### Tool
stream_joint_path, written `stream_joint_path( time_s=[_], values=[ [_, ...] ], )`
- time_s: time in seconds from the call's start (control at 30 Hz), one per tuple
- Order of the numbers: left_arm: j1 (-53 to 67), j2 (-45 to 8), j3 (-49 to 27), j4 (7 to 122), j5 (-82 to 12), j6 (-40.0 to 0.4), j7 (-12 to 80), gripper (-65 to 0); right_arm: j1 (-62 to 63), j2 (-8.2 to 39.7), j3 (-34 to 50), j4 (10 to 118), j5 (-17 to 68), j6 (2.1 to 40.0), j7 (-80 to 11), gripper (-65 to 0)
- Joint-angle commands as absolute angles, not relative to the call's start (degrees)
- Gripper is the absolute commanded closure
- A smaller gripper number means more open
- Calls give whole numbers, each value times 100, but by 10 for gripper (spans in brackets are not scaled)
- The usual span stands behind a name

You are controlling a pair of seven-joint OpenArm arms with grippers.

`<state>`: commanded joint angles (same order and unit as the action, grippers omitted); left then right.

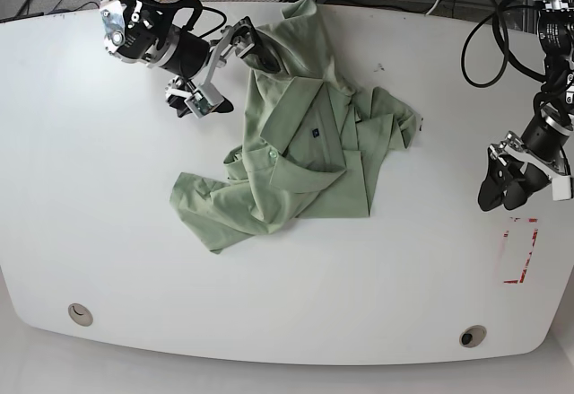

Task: Layout the t-shirt on the table in an organized manner, then fold the t-shirt properly
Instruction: 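Pull the held shirt with the right gripper across the table, spreading it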

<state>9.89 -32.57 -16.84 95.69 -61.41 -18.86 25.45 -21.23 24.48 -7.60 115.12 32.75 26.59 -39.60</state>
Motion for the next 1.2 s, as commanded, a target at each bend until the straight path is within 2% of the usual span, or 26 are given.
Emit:
stream_joint_path(
  time_s=[0.4,0.63,0.7,0.83,0.9,1.2],
  values=[
    [998,-3257,-1684,9569,-6141,-1886,2545,-374,-2132,2062,-1464,11222,1156,2695,-3952,-650],
    [1015,-3257,-1684,9569,-6141,-1886,2545,-374,-2149,1930,-1446,11152,1068,3002,-3952,-650],
    [1024,-3257,-1684,9569,-6141,-1886,2545,-374,-2149,1930,-1446,11152,1086,3037,-3952,-625],
    [1033,-3257,-1684,9569,-6141,-1886,2545,-374,-2141,1930,-1446,11143,1103,3064,-3952,-512],
    [1042,-3257,-1684,9569,-6141,-1886,2545,-374,-2132,1930,-1446,11108,1103,3064,-3952,-484],
    [1042,-3257,-1675,9560,-6141,-1886,2545,-374,-2018,1815,-1437,10642,1103,3064,-3943,-479]
  ],
)
